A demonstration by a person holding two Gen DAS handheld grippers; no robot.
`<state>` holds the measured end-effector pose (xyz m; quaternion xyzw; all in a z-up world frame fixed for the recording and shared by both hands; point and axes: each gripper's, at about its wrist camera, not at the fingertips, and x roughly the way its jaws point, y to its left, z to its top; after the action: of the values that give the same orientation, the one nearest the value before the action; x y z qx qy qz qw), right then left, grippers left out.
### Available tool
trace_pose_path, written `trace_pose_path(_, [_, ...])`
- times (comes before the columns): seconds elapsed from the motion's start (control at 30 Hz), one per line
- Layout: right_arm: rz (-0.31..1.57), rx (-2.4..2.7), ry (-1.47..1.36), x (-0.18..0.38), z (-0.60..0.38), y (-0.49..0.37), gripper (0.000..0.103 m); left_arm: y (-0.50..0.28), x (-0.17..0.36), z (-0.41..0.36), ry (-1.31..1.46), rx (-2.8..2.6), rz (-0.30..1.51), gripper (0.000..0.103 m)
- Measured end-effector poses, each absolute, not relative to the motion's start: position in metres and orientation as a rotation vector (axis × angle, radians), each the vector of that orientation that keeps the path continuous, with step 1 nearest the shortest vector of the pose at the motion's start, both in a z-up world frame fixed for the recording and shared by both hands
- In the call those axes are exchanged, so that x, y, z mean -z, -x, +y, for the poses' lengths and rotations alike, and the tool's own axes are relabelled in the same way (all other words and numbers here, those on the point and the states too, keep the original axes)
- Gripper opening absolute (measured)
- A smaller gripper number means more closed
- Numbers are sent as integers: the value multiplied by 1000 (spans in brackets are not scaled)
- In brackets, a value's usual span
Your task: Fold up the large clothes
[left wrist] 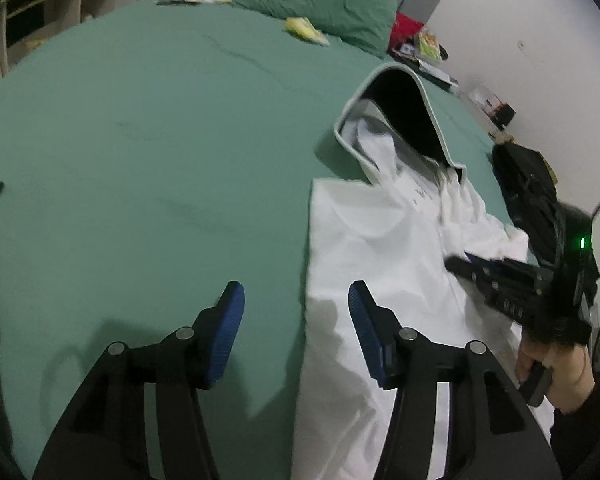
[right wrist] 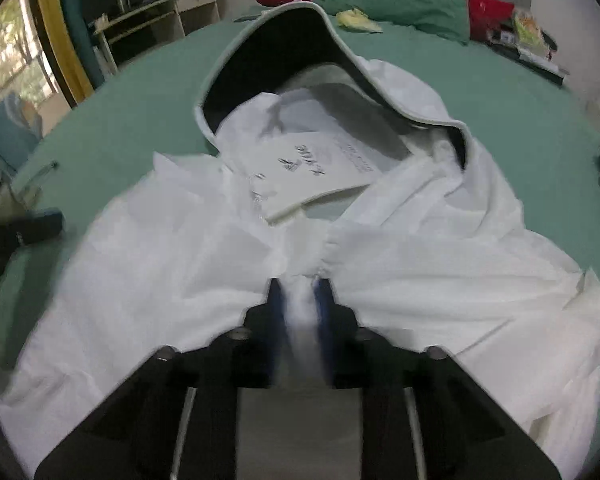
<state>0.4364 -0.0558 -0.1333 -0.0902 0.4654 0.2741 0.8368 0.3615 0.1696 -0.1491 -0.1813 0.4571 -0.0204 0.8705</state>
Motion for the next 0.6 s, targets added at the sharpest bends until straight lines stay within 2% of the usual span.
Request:
trace_pose_path(0.03, [975, -595, 179, 129, -53, -435, 7, -361, 150, 169, 378, 42, 962, 57])
trace_pose_path(0.2, [934, -682, 73, 94, -25, -429, 7, -348, 136, 170, 374, 43, 919, 56])
trace_pose_path(0.3, [969, -719, -3, 102, -1, -448, 10, -346, 132, 169, 346, 36, 895, 57])
trace_pose_path(0.33, [986, -713, 1, 109, 3, -456, 16, -348, 133, 166, 329, 34, 891, 57])
trace_pose_path(0.37, [1017, -714, 5, 117, 5, -462, 34, -350, 135, 163, 313, 39, 886, 57])
trace_pose_path(0.43, [1052, -669, 16, 123, 0, -462, 60, -358, 145, 158, 288, 53, 911, 57])
trace_pose_path(0.6, [830, -494, 48, 81, -95, -451, 61, -373, 170, 141, 265, 89, 997, 56])
